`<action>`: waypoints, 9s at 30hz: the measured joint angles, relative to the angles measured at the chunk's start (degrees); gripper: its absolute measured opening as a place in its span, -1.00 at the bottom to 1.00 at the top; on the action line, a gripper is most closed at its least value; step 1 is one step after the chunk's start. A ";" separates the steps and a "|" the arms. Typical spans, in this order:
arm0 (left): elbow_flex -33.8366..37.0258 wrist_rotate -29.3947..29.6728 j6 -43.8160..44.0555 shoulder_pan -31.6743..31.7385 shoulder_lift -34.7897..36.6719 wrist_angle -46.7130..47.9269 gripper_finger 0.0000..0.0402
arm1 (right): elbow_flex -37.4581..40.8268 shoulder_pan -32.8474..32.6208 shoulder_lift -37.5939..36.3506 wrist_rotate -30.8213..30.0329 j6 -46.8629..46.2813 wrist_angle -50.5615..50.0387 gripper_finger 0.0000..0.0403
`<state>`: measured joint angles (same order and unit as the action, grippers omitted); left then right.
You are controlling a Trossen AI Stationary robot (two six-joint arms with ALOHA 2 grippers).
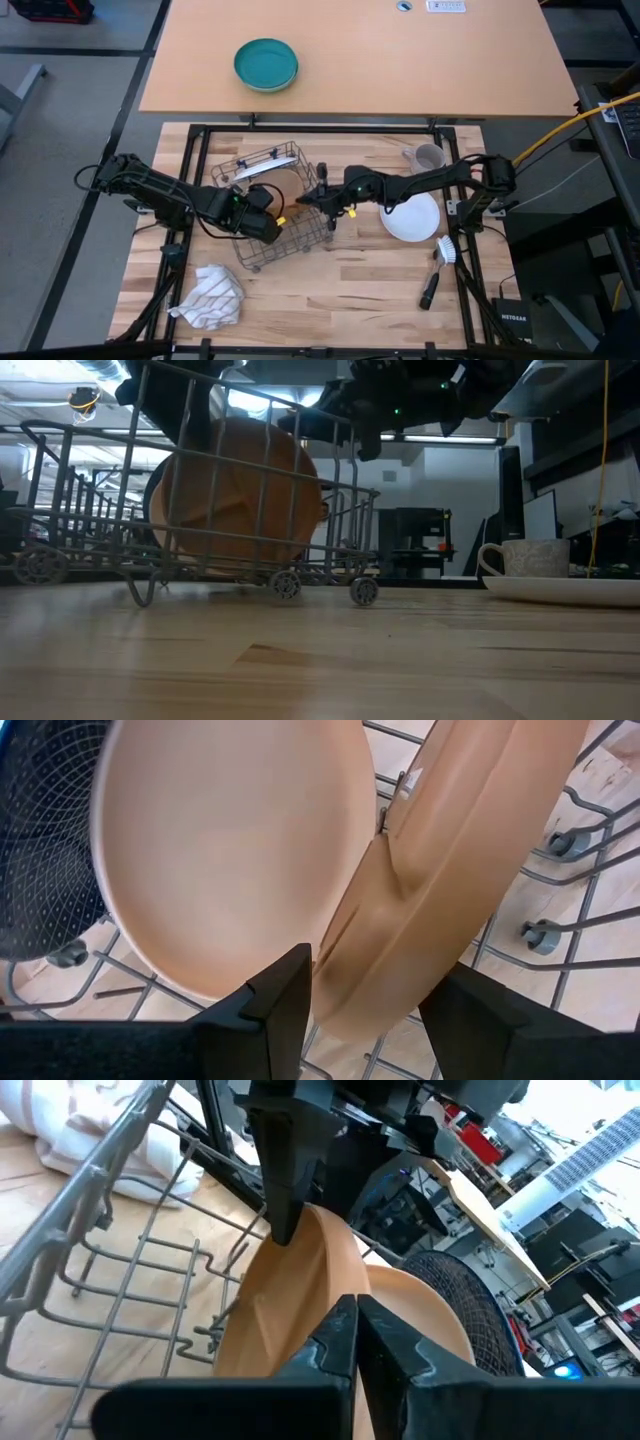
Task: Sort dishes
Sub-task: Put the brown plate in the dish rack, then adjust the light orange plate, then put the white plate in the dish rack
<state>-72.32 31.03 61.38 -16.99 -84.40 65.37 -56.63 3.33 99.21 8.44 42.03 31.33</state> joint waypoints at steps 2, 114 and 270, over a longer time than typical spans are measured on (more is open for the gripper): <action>-0.01 -0.02 -0.52 0.01 0.00 -0.20 -0.17 | -0.01 0.00 0.07 -0.11 -0.01 -0.15 -0.93; -7.68 6.79 4.95 -5.40 -0.07 10.20 -0.17 | 0.32 -4.13 -2.39 -13.24 0.34 -7.24 -0.93; 4.71 -1.61 -58.09 -0.27 4.69 -52.73 -0.17 | 0.26 -17.65 -24.29 -15.73 -49.19 -70.85 -0.93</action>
<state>-67.61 29.42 3.30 -17.26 -79.71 12.64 -56.37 -14.32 74.92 -7.29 -7.16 -39.52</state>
